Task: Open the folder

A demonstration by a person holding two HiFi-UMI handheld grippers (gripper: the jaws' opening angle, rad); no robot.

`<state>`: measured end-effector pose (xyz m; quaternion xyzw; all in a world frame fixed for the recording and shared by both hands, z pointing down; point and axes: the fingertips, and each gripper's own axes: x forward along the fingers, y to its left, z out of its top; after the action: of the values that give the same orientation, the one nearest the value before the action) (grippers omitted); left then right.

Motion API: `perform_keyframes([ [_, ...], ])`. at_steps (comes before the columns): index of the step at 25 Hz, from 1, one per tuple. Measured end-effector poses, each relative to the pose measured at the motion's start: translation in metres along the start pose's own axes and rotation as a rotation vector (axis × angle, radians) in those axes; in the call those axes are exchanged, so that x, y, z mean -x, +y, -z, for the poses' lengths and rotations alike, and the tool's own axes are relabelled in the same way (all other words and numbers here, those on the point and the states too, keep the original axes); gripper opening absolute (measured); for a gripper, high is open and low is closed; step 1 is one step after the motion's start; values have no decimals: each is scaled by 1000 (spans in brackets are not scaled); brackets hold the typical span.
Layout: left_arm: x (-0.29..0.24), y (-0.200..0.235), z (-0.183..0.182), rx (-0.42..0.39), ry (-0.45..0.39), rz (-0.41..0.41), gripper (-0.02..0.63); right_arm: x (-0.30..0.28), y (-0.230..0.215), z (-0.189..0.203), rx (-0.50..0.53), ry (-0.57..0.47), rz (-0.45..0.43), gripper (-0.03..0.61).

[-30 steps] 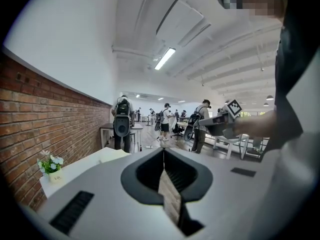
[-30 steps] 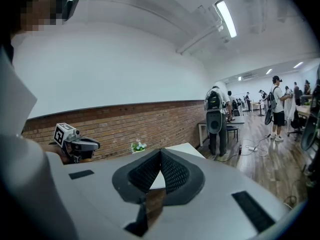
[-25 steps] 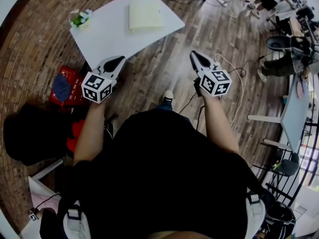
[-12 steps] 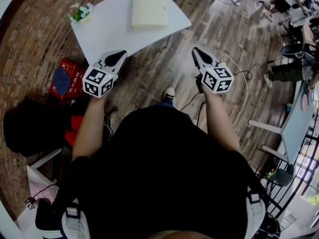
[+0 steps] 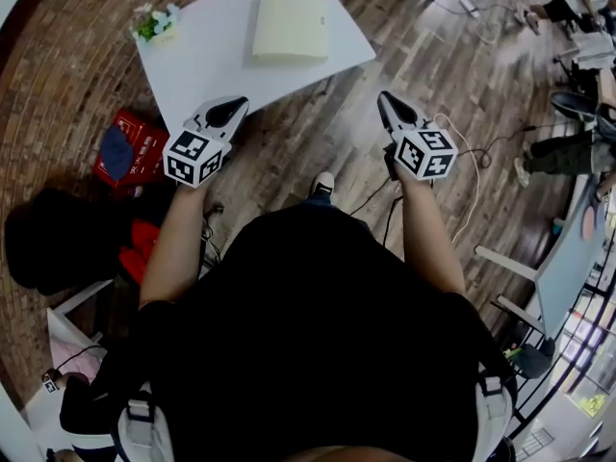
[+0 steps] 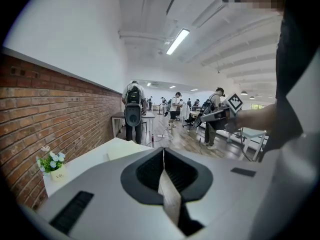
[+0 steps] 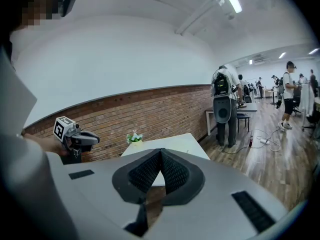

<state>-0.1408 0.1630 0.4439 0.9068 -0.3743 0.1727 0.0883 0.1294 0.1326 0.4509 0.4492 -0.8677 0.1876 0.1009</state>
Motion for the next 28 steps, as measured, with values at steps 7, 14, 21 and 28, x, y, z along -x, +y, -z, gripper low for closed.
perform_keyframes([
  [7,-32,7,-8,15,10,-28,14,-22,-34,-9,-3,21,-28,23],
  [14,-54,12,-12,21,33,-53,14,-37,-55,-9,-15,34,-61,23],
  [21,-76,10,-20,21,48,-69,14,-43,-80,-14,-20,44,-78,23],
  [28,-94,7,-25,34,61,-105,14,-50,-102,-13,-21,59,-117,23],
])
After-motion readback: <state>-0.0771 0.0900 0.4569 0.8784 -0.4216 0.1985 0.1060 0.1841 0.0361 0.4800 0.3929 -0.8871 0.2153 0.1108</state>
